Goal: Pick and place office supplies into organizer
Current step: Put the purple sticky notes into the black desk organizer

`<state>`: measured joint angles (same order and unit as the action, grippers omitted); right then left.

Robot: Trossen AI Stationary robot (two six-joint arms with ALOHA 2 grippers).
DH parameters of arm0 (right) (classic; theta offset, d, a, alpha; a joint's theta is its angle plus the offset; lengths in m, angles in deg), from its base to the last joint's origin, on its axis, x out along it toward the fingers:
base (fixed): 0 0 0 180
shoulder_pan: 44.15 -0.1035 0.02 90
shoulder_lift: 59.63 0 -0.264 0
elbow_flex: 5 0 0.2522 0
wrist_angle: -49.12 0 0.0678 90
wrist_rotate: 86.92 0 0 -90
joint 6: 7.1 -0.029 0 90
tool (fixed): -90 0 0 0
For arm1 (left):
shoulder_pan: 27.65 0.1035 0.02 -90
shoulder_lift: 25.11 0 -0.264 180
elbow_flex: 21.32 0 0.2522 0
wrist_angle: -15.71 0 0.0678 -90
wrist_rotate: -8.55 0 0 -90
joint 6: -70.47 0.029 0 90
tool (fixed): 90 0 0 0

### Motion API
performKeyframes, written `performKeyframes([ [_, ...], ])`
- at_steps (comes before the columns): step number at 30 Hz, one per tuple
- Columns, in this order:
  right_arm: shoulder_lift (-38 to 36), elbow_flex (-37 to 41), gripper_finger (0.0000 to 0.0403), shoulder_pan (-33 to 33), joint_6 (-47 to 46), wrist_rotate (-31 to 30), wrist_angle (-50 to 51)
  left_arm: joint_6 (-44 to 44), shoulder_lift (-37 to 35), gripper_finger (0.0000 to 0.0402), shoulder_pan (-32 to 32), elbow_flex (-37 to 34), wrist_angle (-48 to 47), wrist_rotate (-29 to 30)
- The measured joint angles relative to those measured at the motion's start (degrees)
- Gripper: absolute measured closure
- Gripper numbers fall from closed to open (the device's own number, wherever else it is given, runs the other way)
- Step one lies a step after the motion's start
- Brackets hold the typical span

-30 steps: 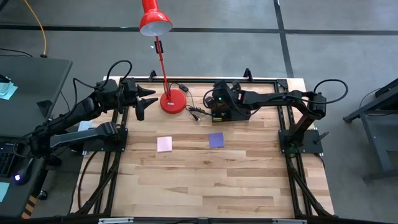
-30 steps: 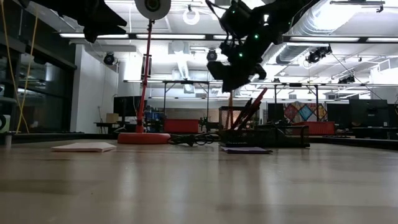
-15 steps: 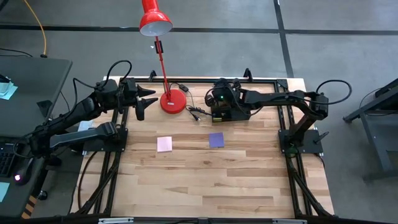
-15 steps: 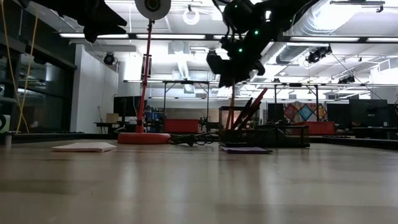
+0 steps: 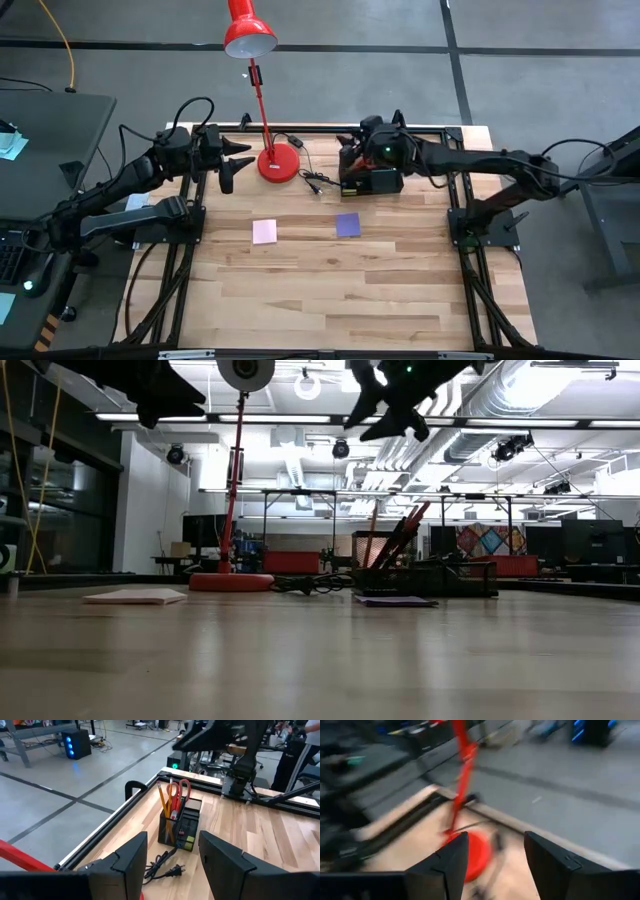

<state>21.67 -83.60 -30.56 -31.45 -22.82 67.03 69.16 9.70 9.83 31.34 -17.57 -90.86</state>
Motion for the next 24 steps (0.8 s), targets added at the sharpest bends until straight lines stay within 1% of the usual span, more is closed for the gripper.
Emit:
performKeyframes([
  [3, -1.8, 0.0, 0.0214, -0.7, -6.1, 9.5, 2.8, 3.2, 0.1, 0.0236, 0.0, 0.0, 0.0, -1.5],
  [7, -2.2, 0.0, 0.0215, -3.8, -11.1, 20.3, 7.3, 8.2, 0.7, 0.0236, 0.0, 0.0, -0.6, -7.5],
  [9, -1.8, 0.0, 0.0219, -5.9, -14.5, 24.4, 9.4, 8.8, 1.4, 0.0236, 0.0, 0.0, -0.9, -10.3],
  [11, -1.4, 0.0, 0.0224, -8.3, -18.8, 26.8, 12.9, 8.5, 2.3, 0.0236, -0.1, 0.0, -0.9, -12.1],
  [14, -1.0, 0.1, 0.0230, -12.5, -24.9, 25.7, 16.6, 8.5, 3.7, 0.0236, 0.0, 0.0, -2.2, -12.5],
  [16, -0.9, 0.1, 0.0233, -15.1, -28.4, 22.8, 19.3, 9.0, 4.5, 0.0236, 0.0, 0.0, -2.9, -12.6],
  [20, -0.3, 0.1, 0.0238, -19.2, -36.5, 15.5, 21.6, 9.9, 7.2, 0.0236, 0.0, 0.0, -5.2, -13.8],
  [22, 0.0, 0.1, 0.0241, -20.8, -41.4, 13.8, 21.7, 10.0, 8.8, 0.0236, 0.0, 0.0, -6.0, -15.0],
  [24, 0.0, 0.1, 0.0242, -22.4, -45.7, 13.3, 24.2, 10.1, 10.1, 0.0236, 0.0, 0.0, -6.8, -15.2],
])
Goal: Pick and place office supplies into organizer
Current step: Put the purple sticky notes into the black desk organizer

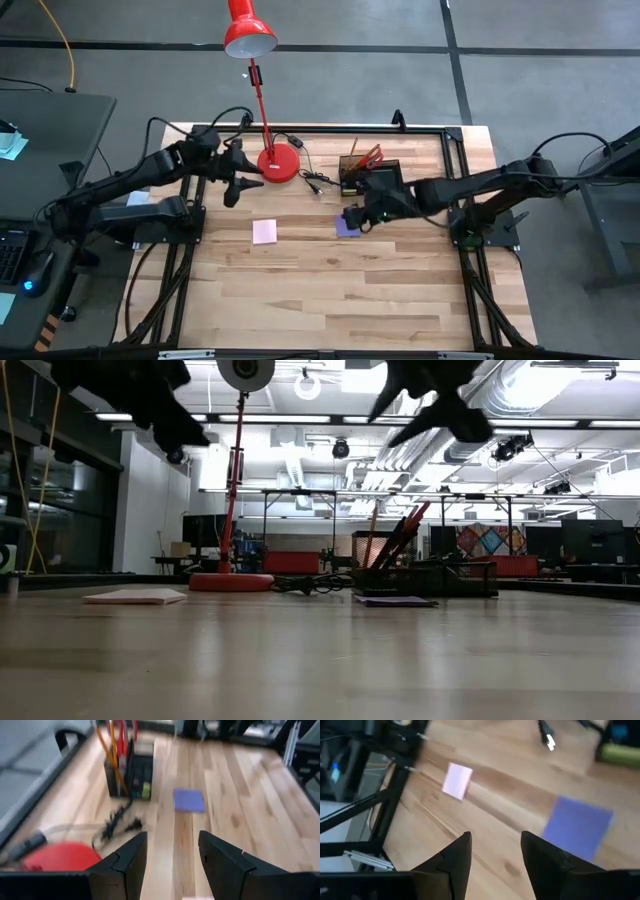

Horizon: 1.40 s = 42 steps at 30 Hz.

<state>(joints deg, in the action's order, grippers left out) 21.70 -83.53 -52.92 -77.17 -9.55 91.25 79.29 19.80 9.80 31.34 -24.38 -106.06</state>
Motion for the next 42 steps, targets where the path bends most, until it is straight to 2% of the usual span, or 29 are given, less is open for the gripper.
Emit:
performKeyframes([
  [8, 0.4, 0.0, 0.0233, -4.5, -20.2, -5.9, 12.6, 1.4, 8.4, 0.0236, -1.8, 0.0, -2.3, 1.9],
  [13, 1.8, 0.0, 0.0242, -4.7, -26.0, -2.8, 17.0, 2.9, 13.6, 0.0236, -5.6, 0.0, -0.4, 3.9],
  [16, 4.3, 0.0, 0.0245, -4.2, -26.1, -3.0, 19.8, 2.9, 16.2, 0.0236, -7.5, 0.0, 1.5, 5.4],
  [18, 6.2, 0.0, 0.0245, -3.2, -25.7, -1.0, 19.3, 2.8, 17.7, 0.0236, -8.6, 0.0, 2.9, 5.6],
  [25, 12.2, 0.0, 0.0234, 0.7, -15.6, 5.2, 11.9, 2.3, 19.6, 0.0236, -11.8, 0.0, 5.7, 5.3],
  [31, 12.1, 0.0, 0.0246, 1.8, -10.4, 5.2, 9.5, 0.5, 19.6, 0.0236, -12.0, 0.0, 6.4, 4.4],
  [37, 12.0, 0.0, 0.0262, 1.7, -10.3, 3.6, 7.4, -0.1, 19.6, 0.0236, -12.0, 0.0, 6.4, 4.4],
  [42, 11.3, 0.0, 0.0258, 0.9, -11.6, 2.4, 7.6, -0.1, 19.6, 0.0236, -12.0, 0.0, 6.5, 4.4],
])
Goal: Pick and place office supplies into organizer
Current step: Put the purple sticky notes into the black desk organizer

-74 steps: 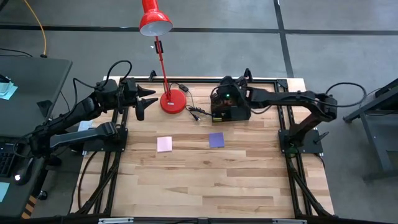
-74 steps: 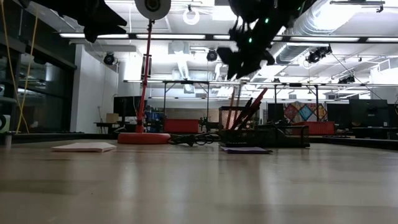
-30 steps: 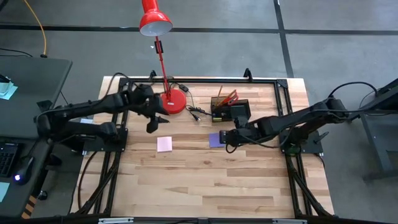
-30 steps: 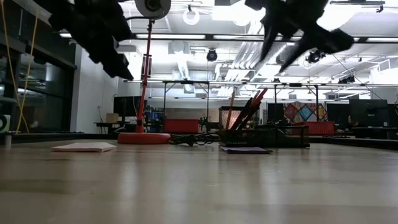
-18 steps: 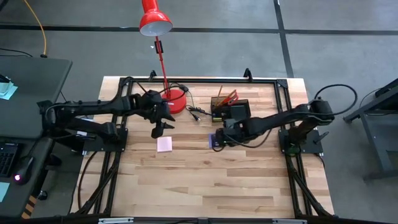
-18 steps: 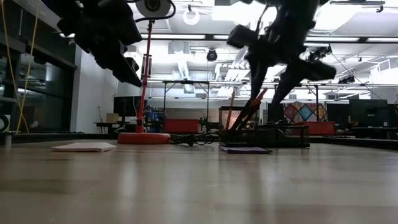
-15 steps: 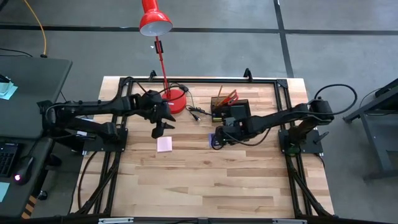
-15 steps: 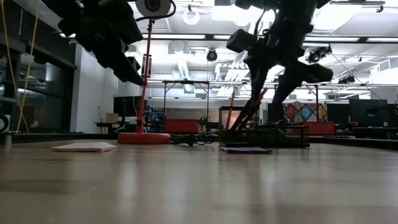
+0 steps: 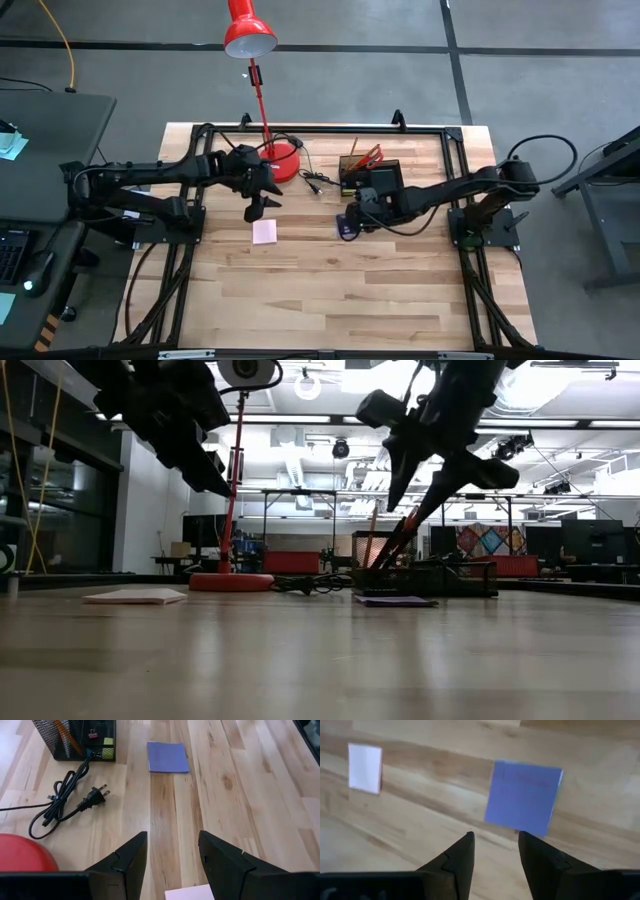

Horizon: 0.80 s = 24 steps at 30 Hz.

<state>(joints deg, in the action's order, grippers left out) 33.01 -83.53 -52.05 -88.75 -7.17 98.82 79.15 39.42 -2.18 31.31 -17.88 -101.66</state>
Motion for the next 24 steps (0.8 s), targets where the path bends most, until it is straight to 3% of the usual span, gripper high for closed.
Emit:
performKeyframes([
  [6, -0.6, -0.1, 0.0254, 1.3, 3.7, 5.4, -2.3, 0.0, 0.0, 0.0236, 0.0, 0.0, 0.7, 0.2],
  [10, -0.5, -0.1, 0.0261, 2.3, 0.8, 10.8, -2.5, 0.1, 0.0, 0.0236, 0.0, 0.0, 1.0, 0.3],
  [13, -0.5, -0.1, 0.0266, 2.2, -0.8, 5.0, -3.9, 0.1, 0.1, 0.0236, 0.0, 0.0, 2.2, 0.7],
  [16, -0.5, -0.1, 0.0268, 1.6, 7.3, -2.4, -15.0, 0.0, 0.1, 0.0236, 0.0, 0.0, 2.7, 0.4],
  [20, -0.5, -0.1, 0.0268, 1.1, 18.1, -3.1, -28.2, 0.0, 0.1, 0.0236, 0.0, 0.0, 2.5, 0.1],
  [24, -1.0, 0.0, 0.0268, 0.5, 17.8, -5.0, -23.5, -0.1, 0.1, 0.0236, 0.0, 0.0, 1.9, -1.2],
])
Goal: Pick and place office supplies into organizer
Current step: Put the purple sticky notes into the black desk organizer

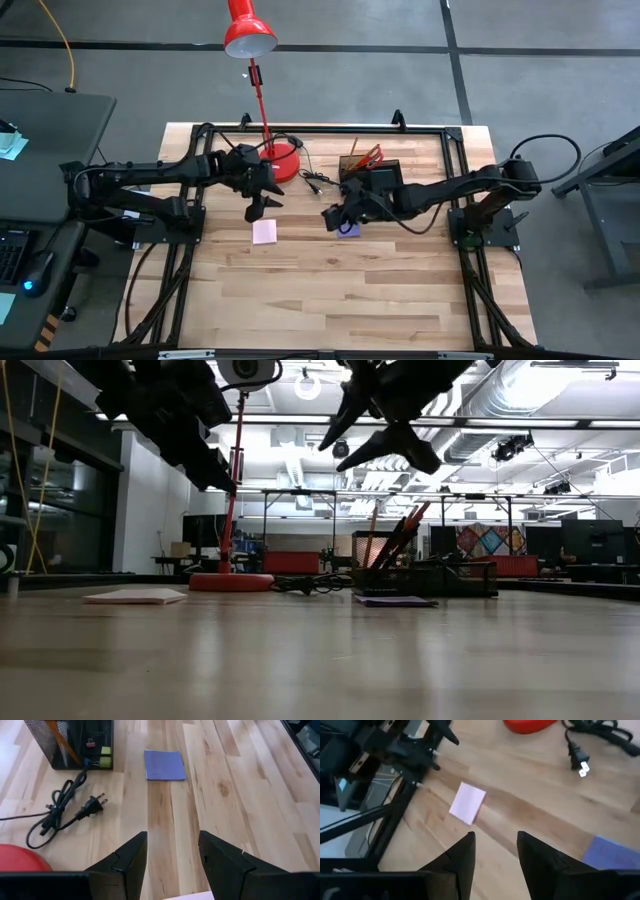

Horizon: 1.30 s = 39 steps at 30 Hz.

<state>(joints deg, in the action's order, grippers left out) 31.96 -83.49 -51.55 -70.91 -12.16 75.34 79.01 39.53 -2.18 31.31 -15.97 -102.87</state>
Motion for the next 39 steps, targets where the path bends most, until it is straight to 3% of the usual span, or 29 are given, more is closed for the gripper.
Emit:
performKeyframes([
  [6, -0.6, 0.1, 0.0257, -0.9, -0.3, -0.8, 1.9, -0.4, 0.0, 0.0236, 0.0, 0.0, -0.3, -0.3],
  [8, -1.3, 3.1, 0.0252, -1.4, -0.6, -1.2, -2.6, -1.2, 0.0, 0.0236, 0.0, 0.0, -0.3, -0.4],
  [10, -3.6, 9.8, 0.0249, -3.1, -4.1, -3.3, -9.0, -1.5, 0.0, 0.0236, 0.0, 0.0, -0.3, -0.4],
  [14, -11.2, 30.6, 0.0249, -10.0, -17.2, -11.3, -27.6, -2.7, 0.0, 0.0236, 0.0, 0.0, -0.6, -1.2],
  [18, -16.9, 39.3, 0.0249, -11.7, -18.3, -18.9, -44.9, -4.1, 0.0, 0.0236, 0.0, 0.0, -0.6, -1.8],
  [21, -18.5, 40.1, 0.0249, -11.2, -18.5, -19.2, -39.8, -4.3, 0.0, 0.0236, 0.0, 0.0, -0.6, -1.7],
  [28, -18.2, 40.1, 0.0249, -6.8, -31.2, -9.1, -26.5, -5.0, 0.0, 0.0236, 0.0, 0.0, -0.6, -1.5],
  [39, -14.7, 40.1, 0.0249, 1.1, -34.1, 2.4, -20.5, -7.5, 0.1, 0.0236, 0.0, 0.0, 2.6, 0.2],
])
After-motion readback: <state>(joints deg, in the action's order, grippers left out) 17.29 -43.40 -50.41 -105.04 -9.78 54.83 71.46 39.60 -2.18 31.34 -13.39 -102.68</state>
